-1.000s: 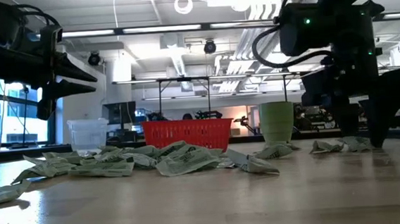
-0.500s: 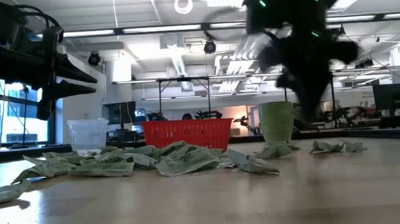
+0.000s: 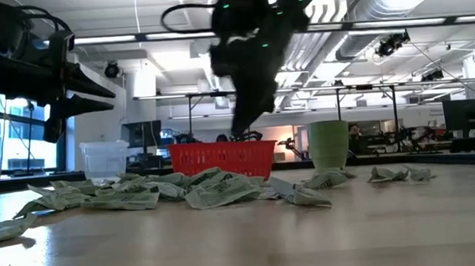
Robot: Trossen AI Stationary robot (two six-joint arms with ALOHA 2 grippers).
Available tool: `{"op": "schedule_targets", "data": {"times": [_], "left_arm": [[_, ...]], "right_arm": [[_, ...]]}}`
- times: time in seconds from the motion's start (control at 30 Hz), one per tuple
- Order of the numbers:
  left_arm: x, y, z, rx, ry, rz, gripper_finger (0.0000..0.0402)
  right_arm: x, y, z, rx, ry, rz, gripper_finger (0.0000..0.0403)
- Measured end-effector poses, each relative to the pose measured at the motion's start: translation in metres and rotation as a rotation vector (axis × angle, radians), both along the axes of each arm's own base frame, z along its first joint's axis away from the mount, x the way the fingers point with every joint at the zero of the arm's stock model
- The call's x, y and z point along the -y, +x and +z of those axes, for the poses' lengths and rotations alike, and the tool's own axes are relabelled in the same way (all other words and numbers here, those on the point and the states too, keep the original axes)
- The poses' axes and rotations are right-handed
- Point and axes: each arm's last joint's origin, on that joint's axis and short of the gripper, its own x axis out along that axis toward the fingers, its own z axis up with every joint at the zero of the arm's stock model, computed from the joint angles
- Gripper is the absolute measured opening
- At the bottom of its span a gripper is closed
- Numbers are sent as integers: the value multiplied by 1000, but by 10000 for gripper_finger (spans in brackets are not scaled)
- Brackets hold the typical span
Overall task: Pick and place Stevia / Truvia into bins
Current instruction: Put the stevia packet into the red basket
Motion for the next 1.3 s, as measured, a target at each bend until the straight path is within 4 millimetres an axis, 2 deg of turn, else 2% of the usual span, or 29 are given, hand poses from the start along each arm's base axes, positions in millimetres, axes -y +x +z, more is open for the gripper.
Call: {"op": "schedule_targets", "data": {"times": [0.1,0.2,0.33,0.47,0.53,0.6,0.67,0.73,0.83,0.93,1.03,1.13,1.3], "left_arm": [[2,1,1,14,-11,-69,127],[5,2,2,31,-20,-180,127],[9,2,3,21,73,-338,127],[10,1,3,-31,163,-368,139],[10,1,4,-27,174,-373,151],[11,2,5,8,83,-385,155],[11,2,10,77,15,-404,139],[11,3,21,181,33,-384,110],[7,1,37,315,129,-231,75],[2,1,42,365,133,-75,68],[2,4,39,344,86,-93,94],[4,11,36,303,45,-139,147],[8,26,61,102,224,-200,243]], "right_arm": [[1,14,8,-28,-26,19,111],[-1,14,20,-66,-143,69,146],[-10,4,46,-78,-369,112,185],[-17,-11,62,-148,-495,92,212],[-20,-18,63,-202,-489,66,223],[-23,-26,62,-248,-458,51,230],[-29,-35,59,-269,-440,37,234],[-38,-44,54,-270,-433,34,236],[-50,-62,46,-271,-416,19,236],[-59,-85,39,-292,-393,-33,237],[-66,-109,35,-300,-367,-119,237],[-73,-132,36,-275,-357,-225,237],[-83,-162,37,-223,-341,-359,237]]}}
